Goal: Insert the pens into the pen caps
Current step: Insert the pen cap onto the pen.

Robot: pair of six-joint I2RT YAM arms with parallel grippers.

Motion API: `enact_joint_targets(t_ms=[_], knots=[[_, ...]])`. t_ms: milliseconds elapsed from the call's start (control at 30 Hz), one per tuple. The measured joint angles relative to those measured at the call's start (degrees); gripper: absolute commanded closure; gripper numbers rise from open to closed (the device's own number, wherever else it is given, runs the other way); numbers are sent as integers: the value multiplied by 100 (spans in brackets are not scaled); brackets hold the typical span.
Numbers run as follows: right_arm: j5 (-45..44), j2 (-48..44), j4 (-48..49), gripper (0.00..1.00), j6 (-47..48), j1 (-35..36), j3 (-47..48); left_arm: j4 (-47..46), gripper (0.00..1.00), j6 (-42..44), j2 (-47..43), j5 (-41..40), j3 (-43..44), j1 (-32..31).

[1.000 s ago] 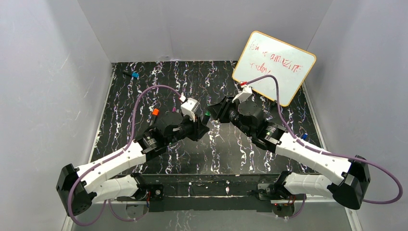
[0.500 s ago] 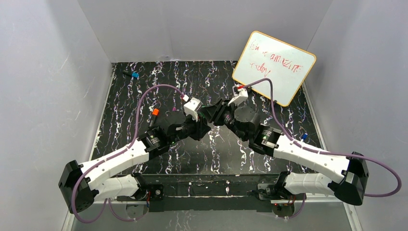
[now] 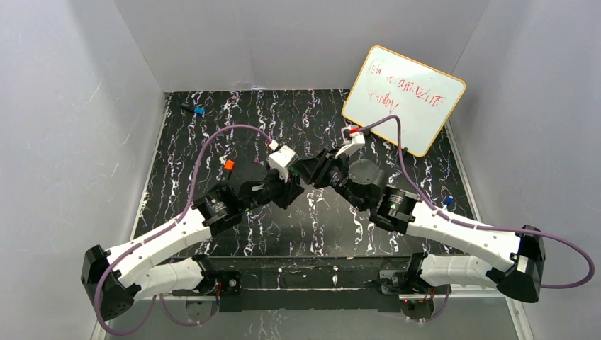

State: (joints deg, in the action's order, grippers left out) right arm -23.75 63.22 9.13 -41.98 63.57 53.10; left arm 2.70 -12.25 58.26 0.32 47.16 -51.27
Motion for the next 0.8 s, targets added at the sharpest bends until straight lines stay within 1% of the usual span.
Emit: enact_joint_targets(t_ms=[267, 800], knots=[[15, -105, -144, 99, 267, 42, 57, 540, 100, 282, -201, 271, 173, 31], [-223, -162, -505, 99, 610, 13, 90, 979, 100, 435, -378, 380, 393, 70]])
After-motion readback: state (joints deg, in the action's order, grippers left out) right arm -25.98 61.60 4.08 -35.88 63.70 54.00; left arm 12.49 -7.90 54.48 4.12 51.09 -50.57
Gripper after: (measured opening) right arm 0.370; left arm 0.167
